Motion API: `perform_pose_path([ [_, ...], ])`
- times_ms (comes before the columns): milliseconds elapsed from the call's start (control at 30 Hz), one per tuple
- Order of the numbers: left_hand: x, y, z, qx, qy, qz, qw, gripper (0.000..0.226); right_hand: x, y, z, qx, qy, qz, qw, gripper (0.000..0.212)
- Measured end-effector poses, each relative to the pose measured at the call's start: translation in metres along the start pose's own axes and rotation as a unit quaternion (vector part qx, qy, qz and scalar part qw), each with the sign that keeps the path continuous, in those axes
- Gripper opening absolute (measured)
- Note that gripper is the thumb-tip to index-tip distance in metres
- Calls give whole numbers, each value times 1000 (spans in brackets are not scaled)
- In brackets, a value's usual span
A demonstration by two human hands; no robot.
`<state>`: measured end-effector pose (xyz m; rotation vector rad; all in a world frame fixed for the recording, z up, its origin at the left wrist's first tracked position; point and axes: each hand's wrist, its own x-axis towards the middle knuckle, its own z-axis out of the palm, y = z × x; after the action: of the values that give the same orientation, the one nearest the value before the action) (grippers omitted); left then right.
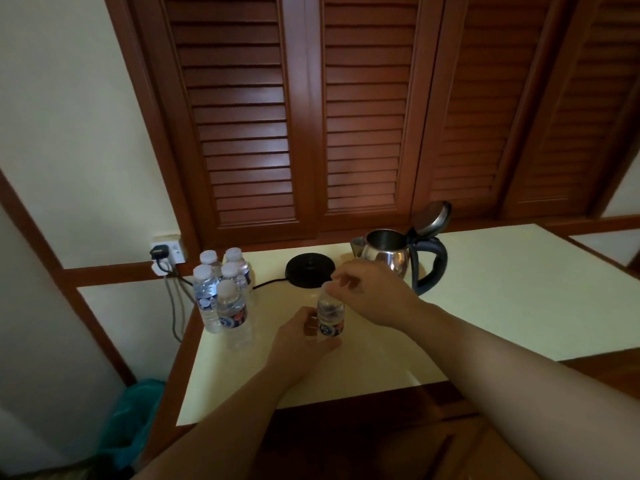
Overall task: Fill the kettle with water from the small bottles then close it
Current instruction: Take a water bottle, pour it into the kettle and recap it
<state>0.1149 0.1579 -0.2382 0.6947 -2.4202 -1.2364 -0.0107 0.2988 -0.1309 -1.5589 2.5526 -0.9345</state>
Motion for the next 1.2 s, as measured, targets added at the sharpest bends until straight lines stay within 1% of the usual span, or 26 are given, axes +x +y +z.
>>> perform_pose_path([
  [100, 2, 3, 6, -11, -2, 5, 1000, 64, 8, -6, -2, -26, -5, -5, 1000, 35],
  [200, 4, 4, 9, -6, -8, 18, 1000, 61, 12, -13, -3, -58, -33, 33, 997, 43],
  [267, 5, 3, 8, -8, -19, 22, 1000, 58, 14, -16, -2, -66, -41, 42, 996, 43],
  [367, 7, 1, 5, -12, -24, 34, 999, 55, 15, -15, -8, -47, -68, 6, 997, 33],
  [433, 8, 1, 3, -13, -33, 35, 999, 51, 18, -12, -18, -39, -113, -27, 992, 20],
  [467, 8, 1, 3, -13, -38, 35, 999, 50, 20, -10, -23, -37, -139, -39, 989, 19],
  [533, 9, 2, 3, -9, -43, 36, 998, 48, 24, -8, -31, -32, -179, -54, 982, 29],
  [567, 9, 1, 4, -11, -44, 35, 998, 48, 26, -7, -34, -27, -185, -57, 981, 36],
  [600, 9, 1, 4, -15, -44, 33, 998, 49, 28, -6, -35, -20, -182, -54, 982, 40],
  [667, 8, 2, 4, -13, -43, 30, 999, 50, 26, -5, -35, -9, -152, -27, 988, 40],
  [733, 7, 3, 3, -12, -44, 27, 999, 50, 24, -5, -30, -31, -115, -4, 993, 37],
  [800, 7, 3, 3, -12, -42, 28, 999, 50, 23, -6, -24, -53, -97, -4, 994, 38],
  [867, 7, 2, 4, -12, -40, 31, 999, 50, 25, -5, -22, -43, -106, -24, 993, 29],
  [933, 7, 2, 4, -13, -41, 32, 999, 51, 29, -3, -25, -46, -137, -54, 988, 22],
  [1000, 7, 2, 5, -18, -44, 31, 998, 51, 31, 0, -29, -54, -155, -79, 983, 27],
  [1067, 8, 1, 7, -29, -43, 25, 998, 52, 32, 1, -32, -36, -156, -79, 984, 30],
  [1200, 8, 1, 9, -35, -35, 21, 999, 50, 32, 8, -42, -8, -124, -75, 989, 30],
])
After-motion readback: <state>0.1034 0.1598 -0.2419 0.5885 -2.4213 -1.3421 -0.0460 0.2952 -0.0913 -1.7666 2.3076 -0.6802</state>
